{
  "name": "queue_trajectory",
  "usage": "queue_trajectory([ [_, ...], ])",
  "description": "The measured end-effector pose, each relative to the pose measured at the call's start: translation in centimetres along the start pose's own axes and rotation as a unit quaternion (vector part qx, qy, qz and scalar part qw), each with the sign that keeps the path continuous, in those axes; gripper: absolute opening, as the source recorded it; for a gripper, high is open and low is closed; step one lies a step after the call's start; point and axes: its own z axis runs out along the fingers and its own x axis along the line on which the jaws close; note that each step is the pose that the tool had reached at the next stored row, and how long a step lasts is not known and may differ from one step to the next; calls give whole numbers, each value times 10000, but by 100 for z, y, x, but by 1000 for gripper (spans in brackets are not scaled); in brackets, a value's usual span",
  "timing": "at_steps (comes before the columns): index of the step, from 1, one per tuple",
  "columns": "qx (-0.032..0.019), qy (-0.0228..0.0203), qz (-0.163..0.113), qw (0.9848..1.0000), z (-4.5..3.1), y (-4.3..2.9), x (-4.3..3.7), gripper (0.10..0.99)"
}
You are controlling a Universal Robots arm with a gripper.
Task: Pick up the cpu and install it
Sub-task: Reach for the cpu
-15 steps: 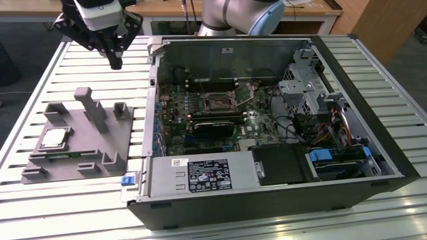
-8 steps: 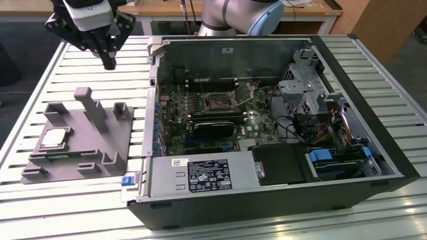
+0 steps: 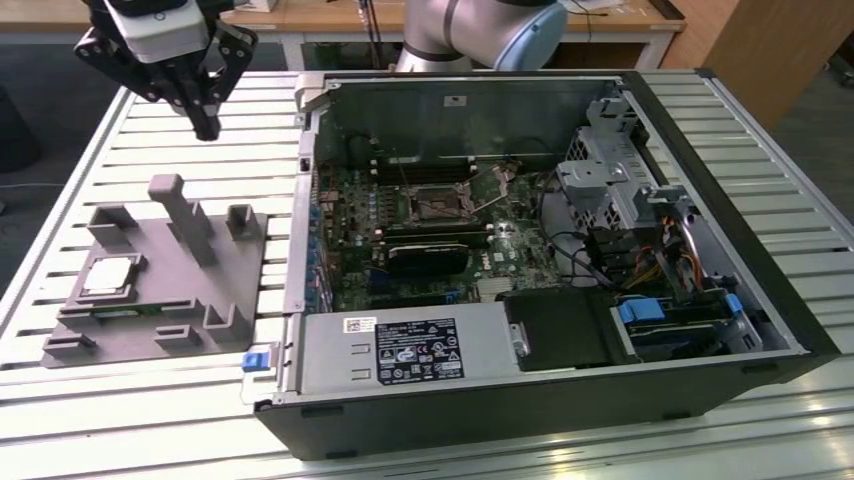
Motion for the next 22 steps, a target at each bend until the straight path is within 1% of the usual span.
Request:
queue_trajectory([
  [6, 0, 0, 0, 10000, 0, -7, 89, 106],
  [22, 0, 0, 0, 10000, -1, -22, 289, 106],
])
